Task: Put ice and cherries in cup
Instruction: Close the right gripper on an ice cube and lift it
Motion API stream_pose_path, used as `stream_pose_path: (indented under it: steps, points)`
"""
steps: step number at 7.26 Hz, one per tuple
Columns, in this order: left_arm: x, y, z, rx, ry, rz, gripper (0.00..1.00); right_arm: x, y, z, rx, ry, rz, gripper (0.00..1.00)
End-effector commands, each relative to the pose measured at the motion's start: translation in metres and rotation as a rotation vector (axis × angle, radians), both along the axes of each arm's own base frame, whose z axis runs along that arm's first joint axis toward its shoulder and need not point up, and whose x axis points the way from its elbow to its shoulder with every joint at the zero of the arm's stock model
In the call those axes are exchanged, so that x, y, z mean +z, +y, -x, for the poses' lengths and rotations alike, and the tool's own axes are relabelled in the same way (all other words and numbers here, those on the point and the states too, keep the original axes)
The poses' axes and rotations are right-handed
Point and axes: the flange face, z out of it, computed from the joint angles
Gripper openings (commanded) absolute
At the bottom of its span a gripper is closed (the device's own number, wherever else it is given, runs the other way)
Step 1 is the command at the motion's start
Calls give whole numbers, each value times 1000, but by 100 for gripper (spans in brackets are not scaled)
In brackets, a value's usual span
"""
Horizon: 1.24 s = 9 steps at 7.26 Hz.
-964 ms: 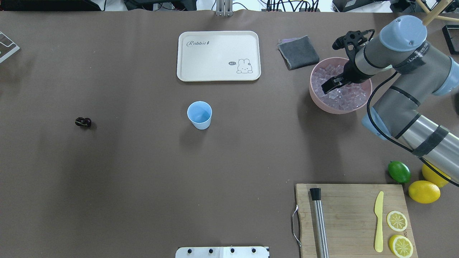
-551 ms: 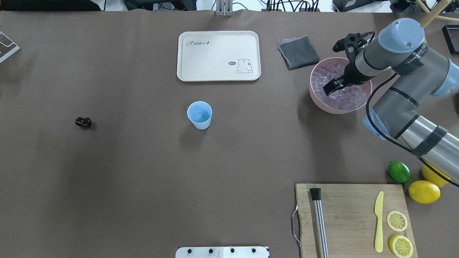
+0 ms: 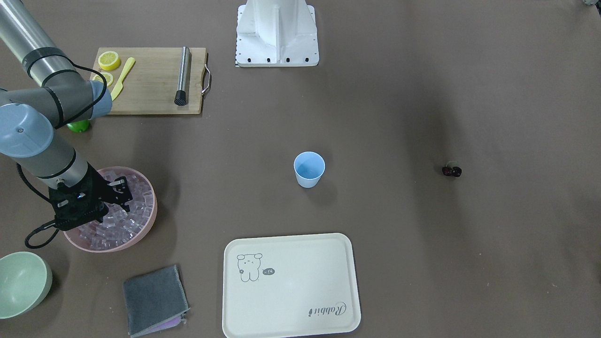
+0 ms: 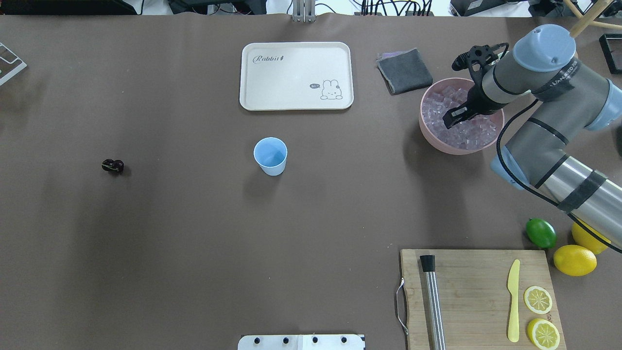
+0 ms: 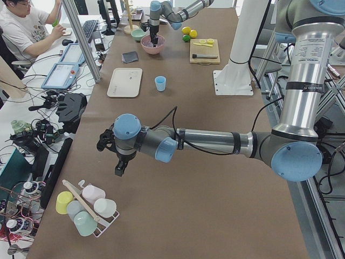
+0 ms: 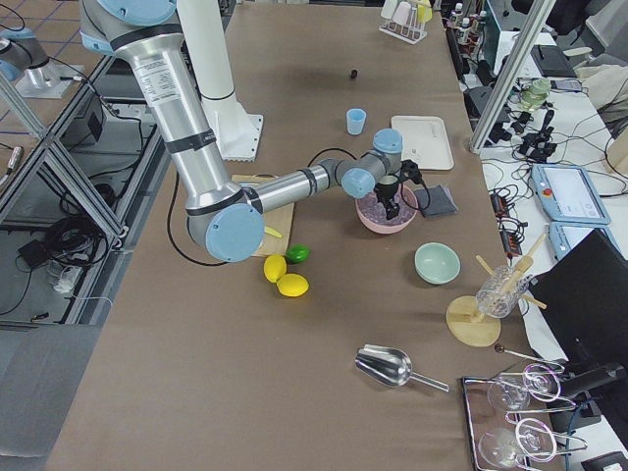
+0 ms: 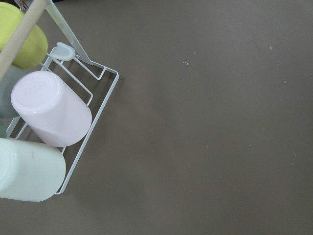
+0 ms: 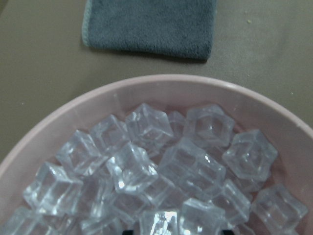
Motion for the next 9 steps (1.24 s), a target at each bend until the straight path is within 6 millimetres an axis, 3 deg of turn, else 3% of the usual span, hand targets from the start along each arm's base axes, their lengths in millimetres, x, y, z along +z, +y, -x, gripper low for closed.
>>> stream_pose_path:
  steps: [1, 5, 6, 7, 8, 9]
  points:
    - [7, 0, 0, -1, 1, -7, 98, -3, 0, 0, -1, -5, -5, 34]
    - [7, 0, 0, -1, 1, -7, 98, -7, -1, -6, 4, -14, -7, 27]
    - [8, 0, 0, -1, 1, -4, 98, -2, -3, -6, 7, -4, -3, 36]
    - [8, 0, 0, -1, 1, -4, 98, 0, -3, -6, 9, -1, -2, 76]
    - [8, 0, 0, -1, 1, -4, 98, 2, -4, -9, 16, 4, 1, 95]
    - [10, 0, 0, -1, 0, -1, 98, 1, -8, -15, 27, 5, 2, 97]
